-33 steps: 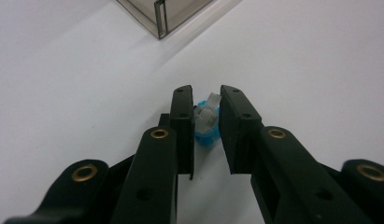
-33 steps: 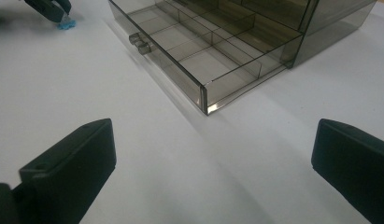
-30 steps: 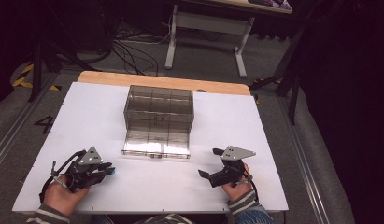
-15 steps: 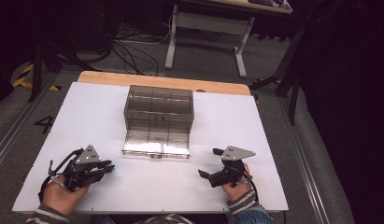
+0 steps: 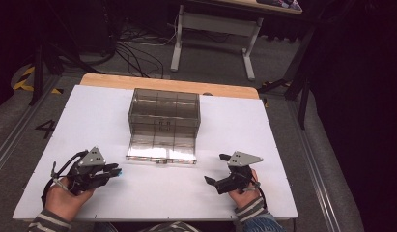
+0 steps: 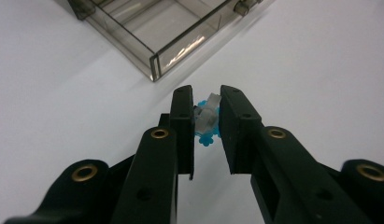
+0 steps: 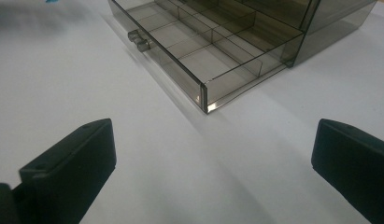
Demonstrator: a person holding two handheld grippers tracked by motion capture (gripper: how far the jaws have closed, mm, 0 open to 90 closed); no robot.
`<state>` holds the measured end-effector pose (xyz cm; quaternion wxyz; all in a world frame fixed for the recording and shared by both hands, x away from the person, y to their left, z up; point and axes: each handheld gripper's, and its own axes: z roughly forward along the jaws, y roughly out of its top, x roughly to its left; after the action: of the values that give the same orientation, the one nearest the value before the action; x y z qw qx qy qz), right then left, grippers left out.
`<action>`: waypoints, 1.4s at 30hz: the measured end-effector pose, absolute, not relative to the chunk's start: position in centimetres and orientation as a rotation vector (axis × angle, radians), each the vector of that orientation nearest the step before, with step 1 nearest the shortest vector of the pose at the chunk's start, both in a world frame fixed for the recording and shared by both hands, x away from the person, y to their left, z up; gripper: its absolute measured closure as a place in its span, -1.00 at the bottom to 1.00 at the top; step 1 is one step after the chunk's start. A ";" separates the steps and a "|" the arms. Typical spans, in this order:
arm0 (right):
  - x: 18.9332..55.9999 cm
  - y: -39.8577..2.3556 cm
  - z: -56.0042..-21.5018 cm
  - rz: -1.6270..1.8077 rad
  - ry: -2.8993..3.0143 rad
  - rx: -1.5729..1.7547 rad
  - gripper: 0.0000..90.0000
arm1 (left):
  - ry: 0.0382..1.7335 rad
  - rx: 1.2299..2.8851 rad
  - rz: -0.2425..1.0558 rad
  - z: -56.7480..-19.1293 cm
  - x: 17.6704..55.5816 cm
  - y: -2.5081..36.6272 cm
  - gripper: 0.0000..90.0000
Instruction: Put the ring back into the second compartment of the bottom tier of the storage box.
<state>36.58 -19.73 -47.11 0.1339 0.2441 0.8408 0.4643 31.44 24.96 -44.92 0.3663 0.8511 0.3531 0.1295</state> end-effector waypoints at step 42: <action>36.6 -19.7 -47.2 1.348 2.446 0.707 -0.99 | 0.786 2.210 0.280 -42.5 36.9 18.3 0.69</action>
<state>36.60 -19.69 -47.15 0.1299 0.2434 0.8418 0.4640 36.86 18.32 -42.48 0.3796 0.8654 0.3079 0.1098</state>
